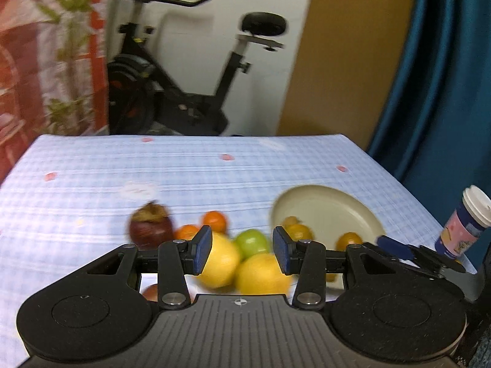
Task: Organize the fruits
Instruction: 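Carry both fruits onto the beige plate and open both tools to release, then withdraw both open tools from the plate back toward the fruit pile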
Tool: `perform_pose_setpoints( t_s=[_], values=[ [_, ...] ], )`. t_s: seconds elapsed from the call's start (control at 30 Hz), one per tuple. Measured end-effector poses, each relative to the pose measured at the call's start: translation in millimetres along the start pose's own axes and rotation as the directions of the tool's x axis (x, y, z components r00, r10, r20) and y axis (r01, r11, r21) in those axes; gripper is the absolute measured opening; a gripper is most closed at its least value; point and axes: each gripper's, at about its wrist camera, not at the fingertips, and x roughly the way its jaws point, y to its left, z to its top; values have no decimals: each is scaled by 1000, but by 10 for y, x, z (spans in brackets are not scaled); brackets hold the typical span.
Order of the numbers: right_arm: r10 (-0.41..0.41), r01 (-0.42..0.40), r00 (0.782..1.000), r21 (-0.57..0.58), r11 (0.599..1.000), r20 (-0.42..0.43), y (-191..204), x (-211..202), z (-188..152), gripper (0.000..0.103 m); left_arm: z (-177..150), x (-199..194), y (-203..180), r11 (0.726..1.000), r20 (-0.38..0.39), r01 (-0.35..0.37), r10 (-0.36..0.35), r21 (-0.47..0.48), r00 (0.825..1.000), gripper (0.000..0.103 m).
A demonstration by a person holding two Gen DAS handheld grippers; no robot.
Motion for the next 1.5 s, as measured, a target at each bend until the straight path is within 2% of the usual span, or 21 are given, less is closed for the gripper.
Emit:
perform_pose_setpoints(
  t_s=[0.27, 0.57, 0.73, 0.93, 1.07, 1.2, 1.4, 1.5],
  values=[
    [40, -41, 999, -39, 998, -37, 125, -60, -13, 48, -152, -226, 390, 995, -4, -64, 64, -80, 998, 46],
    [120, -130, 989, -121, 984, -89, 422, -231, -38, 48, -360, -299, 410, 994, 16, -62, 64, -85, 998, 47],
    [116, -134, 987, -170, 976, -112, 585, -251, -76, 48, -509, -338, 452, 995, 11, -53, 54, -84, 998, 47],
    [101, -120, 988, -167, 979, -120, 630, -276, -58, 48, -561, -405, 544, 992, 32, -47, 51, -121, 998, 53],
    [93, -112, 988, -163, 980, -121, 651, -288, -27, 48, -584, -415, 573, 992, 31, -39, 43, -124, 999, 53],
    [93, -112, 987, -153, 982, -129, 688, -305, 20, 48, -544, -426, 611, 991, 22, -28, 31, -132, 999, 53],
    [116, -138, 983, -151, 979, -144, 833, -318, 155, 48, -269, -560, 736, 995, 44, -17, 21, -95, 999, 53],
    [141, -167, 977, -164, 972, -160, 970, -265, 254, 49, -119, -597, 837, 997, 23, -3, 4, -74, 1000, 58]
  ],
)
